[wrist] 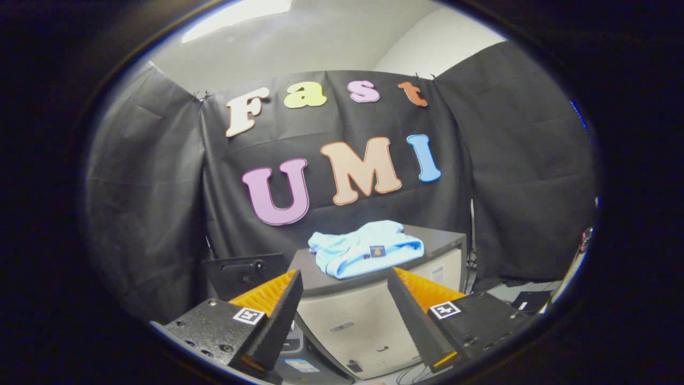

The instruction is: Put the clothes into the washing machine and then close the washing machine lid.

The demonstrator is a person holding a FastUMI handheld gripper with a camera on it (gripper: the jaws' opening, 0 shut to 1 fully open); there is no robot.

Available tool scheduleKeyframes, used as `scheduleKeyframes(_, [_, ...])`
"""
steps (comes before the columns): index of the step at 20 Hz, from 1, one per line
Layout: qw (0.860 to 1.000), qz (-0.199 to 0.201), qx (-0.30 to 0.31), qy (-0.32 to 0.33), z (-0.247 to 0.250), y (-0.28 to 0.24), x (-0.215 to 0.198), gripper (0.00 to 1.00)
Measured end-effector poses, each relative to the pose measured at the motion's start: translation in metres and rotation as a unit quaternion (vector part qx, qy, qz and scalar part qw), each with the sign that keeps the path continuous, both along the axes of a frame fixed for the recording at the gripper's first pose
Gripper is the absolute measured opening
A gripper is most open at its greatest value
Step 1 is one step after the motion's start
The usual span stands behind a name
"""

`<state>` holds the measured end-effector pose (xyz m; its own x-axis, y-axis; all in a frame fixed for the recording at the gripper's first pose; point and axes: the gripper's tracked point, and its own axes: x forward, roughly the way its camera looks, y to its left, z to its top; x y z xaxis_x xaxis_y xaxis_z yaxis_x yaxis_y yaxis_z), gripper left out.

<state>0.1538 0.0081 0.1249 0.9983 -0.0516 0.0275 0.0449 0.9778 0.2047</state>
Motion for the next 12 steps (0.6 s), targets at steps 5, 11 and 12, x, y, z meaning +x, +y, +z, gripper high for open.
scheduleKeyframes(5, [0.998,-0.009,-0.049,0.026,0.022,-0.012,0.078,0.96])
scheduleKeyframes(11, [0.989,-0.015,-0.093,0.116,0.01,-0.029,0.175,0.97])
scheduleKeyframes(12, [0.987,-0.028,-0.101,0.124,0.008,-0.036,0.19,0.97])
